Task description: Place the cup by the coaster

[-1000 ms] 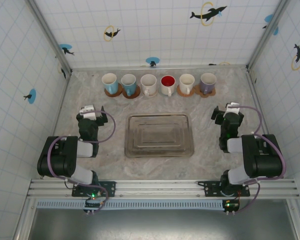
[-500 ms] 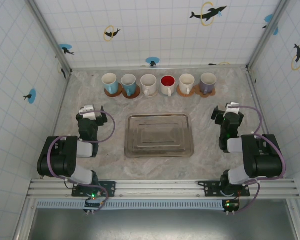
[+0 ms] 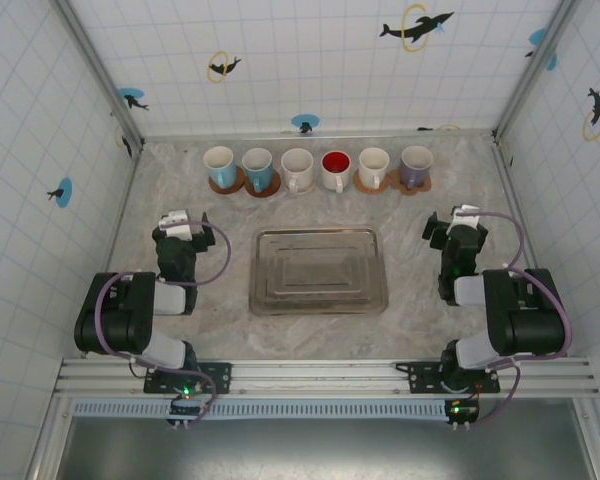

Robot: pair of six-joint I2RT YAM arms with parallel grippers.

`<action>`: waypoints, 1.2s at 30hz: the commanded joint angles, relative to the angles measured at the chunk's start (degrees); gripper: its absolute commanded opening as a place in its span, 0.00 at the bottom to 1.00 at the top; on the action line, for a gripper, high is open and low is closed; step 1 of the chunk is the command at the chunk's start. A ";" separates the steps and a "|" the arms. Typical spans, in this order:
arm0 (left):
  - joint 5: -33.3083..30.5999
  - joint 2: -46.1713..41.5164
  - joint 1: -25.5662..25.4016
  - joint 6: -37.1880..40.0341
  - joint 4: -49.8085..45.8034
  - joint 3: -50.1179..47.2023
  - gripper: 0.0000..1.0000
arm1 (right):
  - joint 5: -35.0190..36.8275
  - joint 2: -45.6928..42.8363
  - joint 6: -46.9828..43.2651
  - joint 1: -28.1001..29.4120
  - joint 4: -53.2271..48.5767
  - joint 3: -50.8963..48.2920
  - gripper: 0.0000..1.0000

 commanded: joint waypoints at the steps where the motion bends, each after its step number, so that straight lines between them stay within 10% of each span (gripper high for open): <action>1: 0.86 0.54 0.24 1.40 0.20 1.02 0.97 | 0.39 -0.46 -0.21 -0.19 2.57 1.13 1.00; 36: 0.77 0.92 0.31 1.36 1.60 0.82 0.98 | 0.41 -0.46 -0.21 -0.19 2.53 1.13 1.00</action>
